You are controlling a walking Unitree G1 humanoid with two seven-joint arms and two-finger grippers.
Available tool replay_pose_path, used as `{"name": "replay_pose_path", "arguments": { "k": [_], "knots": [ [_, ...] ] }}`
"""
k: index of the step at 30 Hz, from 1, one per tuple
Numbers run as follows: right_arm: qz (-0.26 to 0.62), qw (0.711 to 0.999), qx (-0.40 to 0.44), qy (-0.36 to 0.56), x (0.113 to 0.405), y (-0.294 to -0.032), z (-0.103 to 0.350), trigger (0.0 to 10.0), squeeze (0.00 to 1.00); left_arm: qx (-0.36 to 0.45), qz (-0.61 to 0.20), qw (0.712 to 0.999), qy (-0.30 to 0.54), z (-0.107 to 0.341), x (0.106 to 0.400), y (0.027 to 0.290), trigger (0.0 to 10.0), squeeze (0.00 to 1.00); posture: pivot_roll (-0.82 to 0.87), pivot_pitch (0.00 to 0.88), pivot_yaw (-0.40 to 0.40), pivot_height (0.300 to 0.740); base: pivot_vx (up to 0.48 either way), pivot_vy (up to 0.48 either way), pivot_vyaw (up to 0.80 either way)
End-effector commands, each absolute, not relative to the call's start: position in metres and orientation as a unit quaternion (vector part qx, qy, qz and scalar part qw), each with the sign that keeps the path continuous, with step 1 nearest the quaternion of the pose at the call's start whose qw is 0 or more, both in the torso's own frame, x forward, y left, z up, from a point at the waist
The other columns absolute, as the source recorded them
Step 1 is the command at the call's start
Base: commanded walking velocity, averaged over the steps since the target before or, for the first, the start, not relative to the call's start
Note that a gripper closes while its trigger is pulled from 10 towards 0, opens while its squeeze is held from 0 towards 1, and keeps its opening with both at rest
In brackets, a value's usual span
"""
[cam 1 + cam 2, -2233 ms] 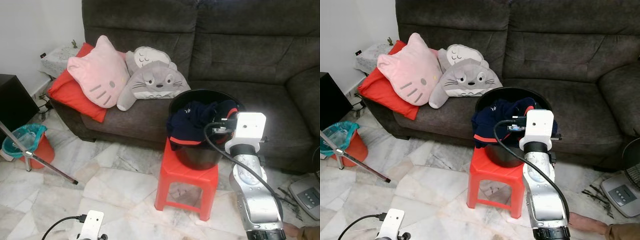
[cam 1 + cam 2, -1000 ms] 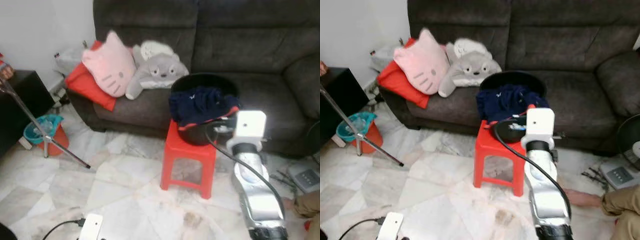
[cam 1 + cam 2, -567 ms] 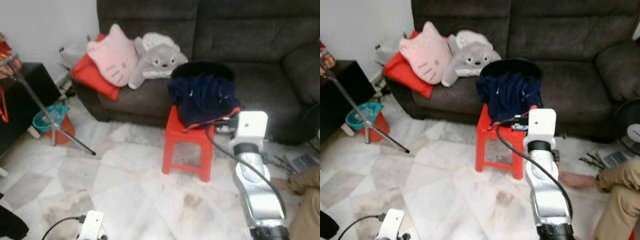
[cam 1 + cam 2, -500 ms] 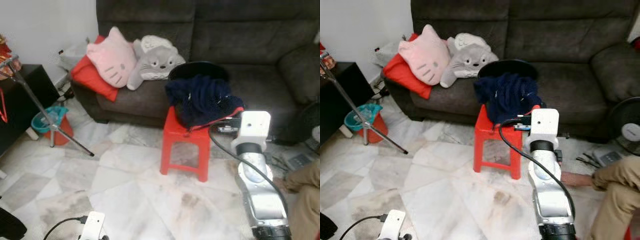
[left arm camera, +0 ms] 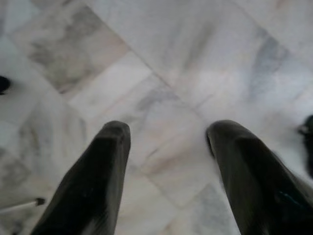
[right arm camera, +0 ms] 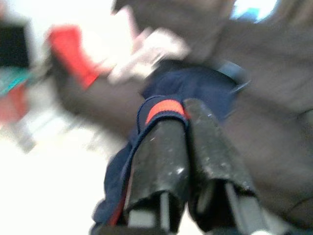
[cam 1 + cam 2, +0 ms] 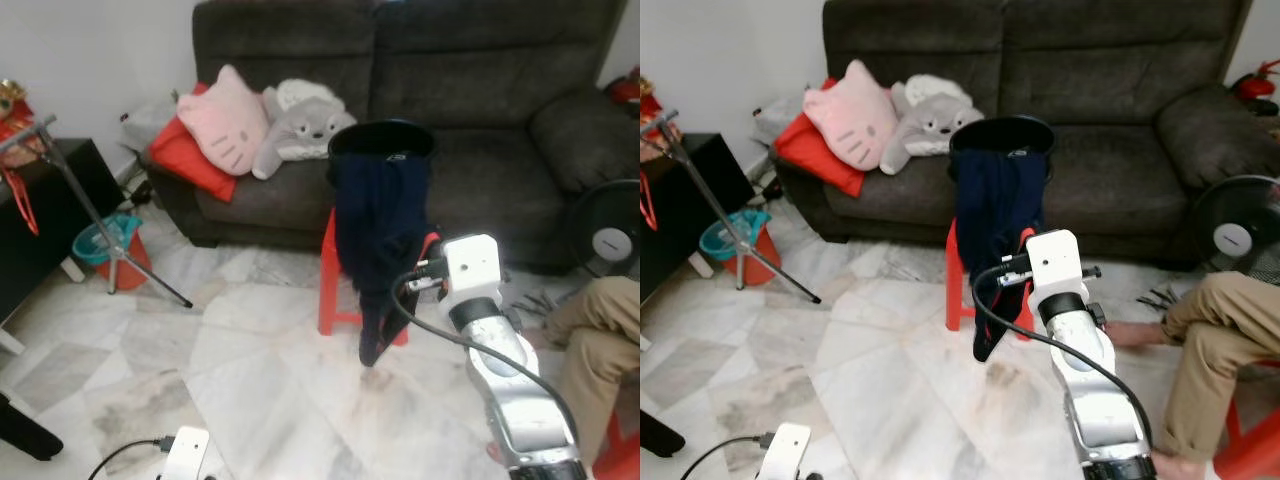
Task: Hang hanger
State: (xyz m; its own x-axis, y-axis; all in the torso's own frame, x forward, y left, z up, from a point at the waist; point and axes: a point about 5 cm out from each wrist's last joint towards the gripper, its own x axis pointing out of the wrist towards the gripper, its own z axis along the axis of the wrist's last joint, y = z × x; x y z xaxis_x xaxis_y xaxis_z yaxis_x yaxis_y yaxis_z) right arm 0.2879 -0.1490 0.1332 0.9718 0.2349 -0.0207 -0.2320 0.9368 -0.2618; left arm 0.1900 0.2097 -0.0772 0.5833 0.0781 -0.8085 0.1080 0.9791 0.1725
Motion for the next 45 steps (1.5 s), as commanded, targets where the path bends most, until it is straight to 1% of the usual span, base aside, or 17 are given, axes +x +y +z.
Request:
{"name": "replay_pose_path", "arguments": {
  "k": [1, 3, 4, 5, 7, 8, 9, 13, 14, 19, 26, 33, 45],
  "knots": [
    [0.135, 0.984, -0.118, -0.006, 0.288, -0.144, 0.135, 10.0, 0.00, 0.108, -0.008, 0.877, 0.469, -0.080, 0.184, 0.213, 10.0, 0.00, -0.21, 0.000, 0.068, 0.740, 0.000, 0.000, 0.00],
    [0.130, 0.985, -0.113, 0.001, 0.288, -0.146, 0.132, 10.0, 0.00, 0.108, -0.008, 0.877, 0.469, -0.080, 0.184, 0.213, 10.0, 0.00, -0.21, 0.000, 0.068, 0.740, 0.000, 0.000, 0.00],
    [0.104, 0.989, -0.107, 0.021, 0.289, -0.153, 0.124, 10.0, 0.00, 0.108, -0.008, 0.877, 0.469, -0.080, 0.184, 0.213, 10.0, 0.00, -0.22, 0.000, 0.067, 0.740, 0.000, 0.000, 0.00],
    [0.056, 0.993, -0.092, 0.051, 0.292, -0.166, 0.113, 10.0, 0.00, 0.108, -0.008, 0.877, 0.469, -0.080, 0.184, 0.213, 10.0, 0.00, -0.21, 0.000, 0.068, 0.740, 0.000, 0.000, 0.00],
    [-0.022, 0.992, -0.057, 0.109, 0.291, -0.188, 0.087, 10.0, 0.00, 0.108, -0.008, 0.877, 0.469, -0.080, 0.184, 0.213, 10.0, 0.00, -0.21, 0.000, 0.070, 0.740, 0.000, 0.000, 0.00],
    [-0.022, 0.992, -0.057, 0.109, 0.291, -0.188, 0.087, 10.0, 0.00, 0.108, -0.008, 0.877, 0.469, -0.080, 0.184, 0.213, 10.0, 0.00, -0.21, 0.000, 0.070, 0.740, 0.000, 0.000, 0.00],
    [-0.051, 0.988, -0.038, 0.138, 0.287, -0.198, 0.071, 10.0, 0.00, 0.108, -0.009, 0.877, 0.469, -0.080, 0.184, 0.212, 10.0, 0.00, -0.20, 0.000, 0.070, 0.740, 0.000, 0.000, 0.00],
    [-0.065, 0.987, -0.031, 0.142, 0.285, -0.202, 0.066, 10.0, 0.00, 0.107, -0.008, 0.877, 0.469, -0.080, 0.184, 0.212, 10.0, 0.00, -0.20, 0.000, 0.070, 0.740, 0.000, 0.000, 0.00],
    [-0.080, 0.988, -0.028, 0.130, 0.286, -0.204, 0.069, 10.0, 0.00, 0.107, -0.007, 0.877, 0.469, -0.080, 0.184, 0.212, 10.0, 0.00, -0.20, 0.000, 0.070, 0.740, 0.000, 0.000, 0.00],
    [-0.098, 0.990, -0.038, 0.092, 0.292, -0.205, 0.081, 10.0, 0.00, 0.108, -0.007, 0.877, 0.469, -0.080, 0.184, 0.213, 10.0, 0.00, -0.20, 0.000, 0.074, 0.740, 0.000, 0.000, 0.00],
    [-0.098, 0.991, -0.061, 0.061, 0.293, -0.203, 0.091, 10.0, 0.00, 0.109, -0.008, 0.876, 0.469, -0.080, 0.184, 0.213, 10.0, 0.00, -0.20, 0.000, 0.075, 0.740, 0.000, 0.000, 0.00],
    [-0.102, 0.991, -0.078, 0.043, 0.293, -0.202, 0.096, 10.0, 0.00, 0.110, -0.010, 0.875, 0.471, -0.081, 0.182, 0.214, 10.0, 0.00, -0.20, 0.000, 0.076, 0.740, 0.000, 0.000, 0.69],
    [-0.107, 0.990, -0.079, 0.042, 0.292, -0.203, 0.093, 10.0, 0.00, 0.107, -0.006, 0.877, 0.468, -0.081, 0.181, 0.214, 10.0, 0.00, -0.20, 0.000, 0.079, 0.740, 0.000, 0.000, 0.80]
  ]
}}
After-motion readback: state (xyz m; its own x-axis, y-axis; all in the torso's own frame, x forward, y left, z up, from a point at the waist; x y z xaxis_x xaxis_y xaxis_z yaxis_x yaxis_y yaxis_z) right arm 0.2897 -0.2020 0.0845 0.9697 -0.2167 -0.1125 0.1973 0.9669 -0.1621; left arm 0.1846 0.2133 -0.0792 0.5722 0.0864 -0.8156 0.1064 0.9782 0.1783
